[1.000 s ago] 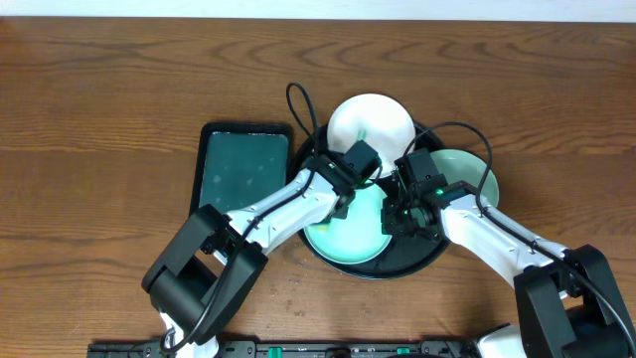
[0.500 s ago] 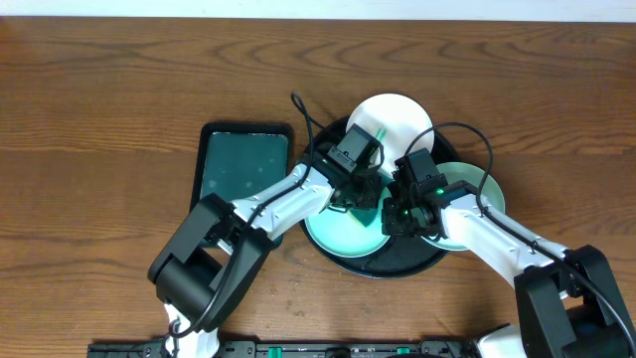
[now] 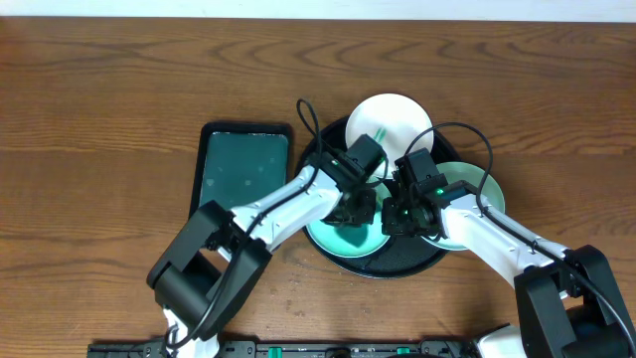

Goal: Clean dirty plates on tray and stack at the side
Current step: 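Scrub the plate surface with the sponge while the right gripper holds it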

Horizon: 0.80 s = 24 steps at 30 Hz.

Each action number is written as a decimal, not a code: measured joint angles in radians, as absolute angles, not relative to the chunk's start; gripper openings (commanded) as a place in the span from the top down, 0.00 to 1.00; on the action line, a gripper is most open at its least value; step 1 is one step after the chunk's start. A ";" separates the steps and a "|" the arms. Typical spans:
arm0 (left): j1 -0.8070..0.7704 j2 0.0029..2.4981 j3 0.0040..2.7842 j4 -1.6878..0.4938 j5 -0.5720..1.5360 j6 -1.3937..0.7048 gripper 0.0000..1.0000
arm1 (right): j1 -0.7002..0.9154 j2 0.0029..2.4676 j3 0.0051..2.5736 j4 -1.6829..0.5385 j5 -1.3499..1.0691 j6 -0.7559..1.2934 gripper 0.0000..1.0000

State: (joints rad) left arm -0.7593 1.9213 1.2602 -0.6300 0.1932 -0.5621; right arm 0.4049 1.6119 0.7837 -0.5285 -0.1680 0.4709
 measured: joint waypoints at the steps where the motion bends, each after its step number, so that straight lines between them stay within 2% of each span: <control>1: -0.762 1.916 1.261 -0.640 0.148 -0.566 0.93 | 0.405 1.612 0.784 -0.529 -0.168 0.471 0.99; 7: -0.761 1.913 1.249 -0.650 -0.234 -0.548 0.93 | 0.405 1.612 0.784 -0.528 -0.168 0.471 0.99; 10: -0.763 1.918 1.234 -0.616 -0.326 -0.483 0.93 | 0.405 1.612 0.784 -0.528 -0.168 0.471 0.99; 19: -0.774 1.923 1.225 -0.554 -0.365 -0.384 0.93 | 0.405 1.612 0.784 -0.527 -0.170 0.472 0.99; 24: -0.754 1.922 1.219 -0.422 -0.231 -0.361 0.93 | 0.405 1.612 0.784 -0.527 -0.170 0.471 0.99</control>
